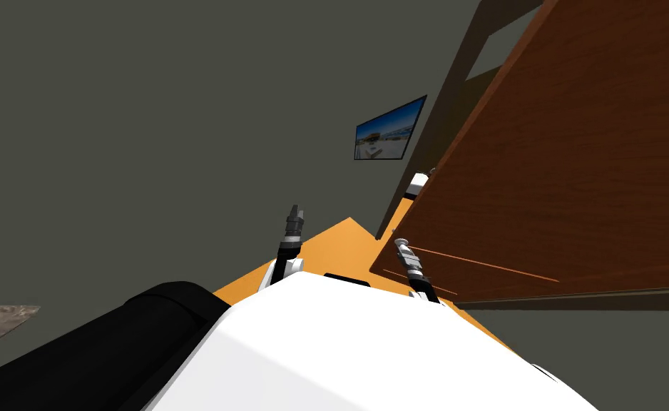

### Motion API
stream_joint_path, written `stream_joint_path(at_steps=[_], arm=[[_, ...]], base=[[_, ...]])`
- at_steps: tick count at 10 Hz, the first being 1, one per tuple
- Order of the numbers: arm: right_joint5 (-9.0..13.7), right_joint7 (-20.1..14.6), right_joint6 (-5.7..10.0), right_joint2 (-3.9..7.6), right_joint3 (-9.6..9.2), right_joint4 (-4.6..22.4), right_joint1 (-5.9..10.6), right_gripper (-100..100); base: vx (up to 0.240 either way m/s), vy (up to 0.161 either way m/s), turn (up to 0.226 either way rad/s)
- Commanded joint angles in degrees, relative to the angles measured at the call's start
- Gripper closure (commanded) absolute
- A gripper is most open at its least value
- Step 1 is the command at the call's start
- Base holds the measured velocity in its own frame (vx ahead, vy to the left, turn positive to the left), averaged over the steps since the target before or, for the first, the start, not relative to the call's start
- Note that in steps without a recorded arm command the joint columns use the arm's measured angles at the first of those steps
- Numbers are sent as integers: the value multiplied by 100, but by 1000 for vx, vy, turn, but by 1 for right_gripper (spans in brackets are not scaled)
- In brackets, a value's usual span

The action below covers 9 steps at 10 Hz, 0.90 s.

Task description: Pull the door open

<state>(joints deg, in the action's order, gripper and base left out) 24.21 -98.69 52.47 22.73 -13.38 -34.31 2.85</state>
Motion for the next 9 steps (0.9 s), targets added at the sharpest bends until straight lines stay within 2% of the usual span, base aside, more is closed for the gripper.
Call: stream_joint_path(at_steps=[1, 2, 9], arm=[[-61, -138, 104, 63, -104, 31, -15, 100], [-39, -72, 44, 36, -66, 11, -10, 100], [-353, -648, 562, 420, -553, -48, -315, 100]], base=[[-222, -40, 48], [-104, -19, 18], [-194, -60, 85]])
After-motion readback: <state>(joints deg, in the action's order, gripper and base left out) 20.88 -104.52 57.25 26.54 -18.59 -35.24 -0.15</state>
